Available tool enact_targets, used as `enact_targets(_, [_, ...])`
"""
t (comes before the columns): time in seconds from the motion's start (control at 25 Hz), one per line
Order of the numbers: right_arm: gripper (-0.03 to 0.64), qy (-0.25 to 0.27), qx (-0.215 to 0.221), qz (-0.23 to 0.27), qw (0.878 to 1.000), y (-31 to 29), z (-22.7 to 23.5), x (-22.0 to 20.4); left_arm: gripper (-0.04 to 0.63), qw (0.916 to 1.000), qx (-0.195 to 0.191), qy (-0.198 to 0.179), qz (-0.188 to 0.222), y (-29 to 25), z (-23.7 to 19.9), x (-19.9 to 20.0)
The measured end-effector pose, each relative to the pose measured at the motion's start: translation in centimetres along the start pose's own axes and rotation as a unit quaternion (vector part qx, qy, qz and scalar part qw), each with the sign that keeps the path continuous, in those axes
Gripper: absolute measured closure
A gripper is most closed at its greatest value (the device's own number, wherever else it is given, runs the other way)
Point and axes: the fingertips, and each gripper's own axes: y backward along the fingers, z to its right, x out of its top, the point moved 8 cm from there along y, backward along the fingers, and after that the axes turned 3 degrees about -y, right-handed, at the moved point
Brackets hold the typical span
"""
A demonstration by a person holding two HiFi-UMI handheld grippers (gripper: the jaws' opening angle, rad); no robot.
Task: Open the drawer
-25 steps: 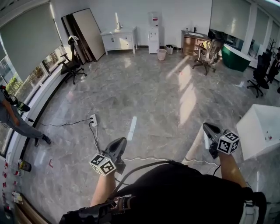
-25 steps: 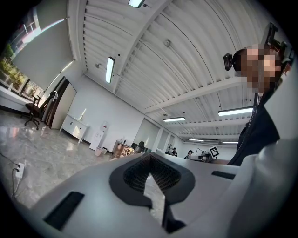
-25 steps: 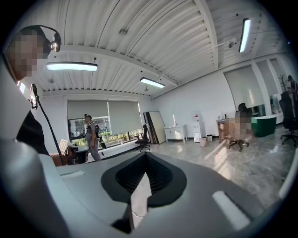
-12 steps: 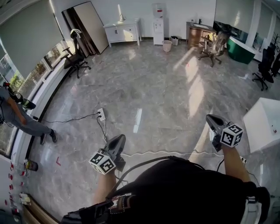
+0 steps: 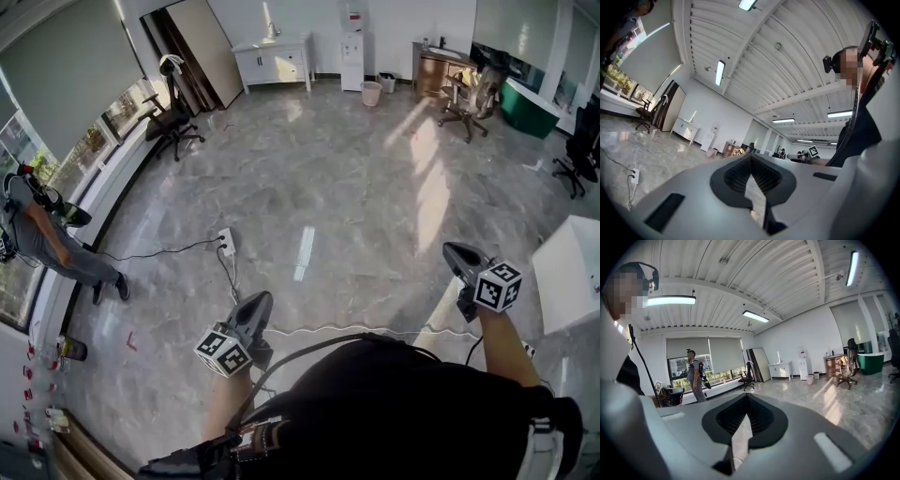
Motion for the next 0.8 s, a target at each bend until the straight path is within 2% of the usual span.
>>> enact_targets(0.24, [0.615,-0.003,0.034,-0.004,0.999,-4.9,5.2,1.5,0.595,0.9996,0.027,-0.003,0.013,-4.1,-1.6,0.0])
enact_targets(0.6, [0.615,0.000,0.076,0.000,0.997,-11.6,18.3,7.9,0.595,0.9968,0.068,-0.006,0.040,-16.9,-2.2,1.9])
enact_targets(0.8, [0.615,-0.005,0.089,0.001,0.996,-14.9,24.4,10.2,0.595,0.9967,0.070,-0.010,0.040,-24.2,-3.0,2.6])
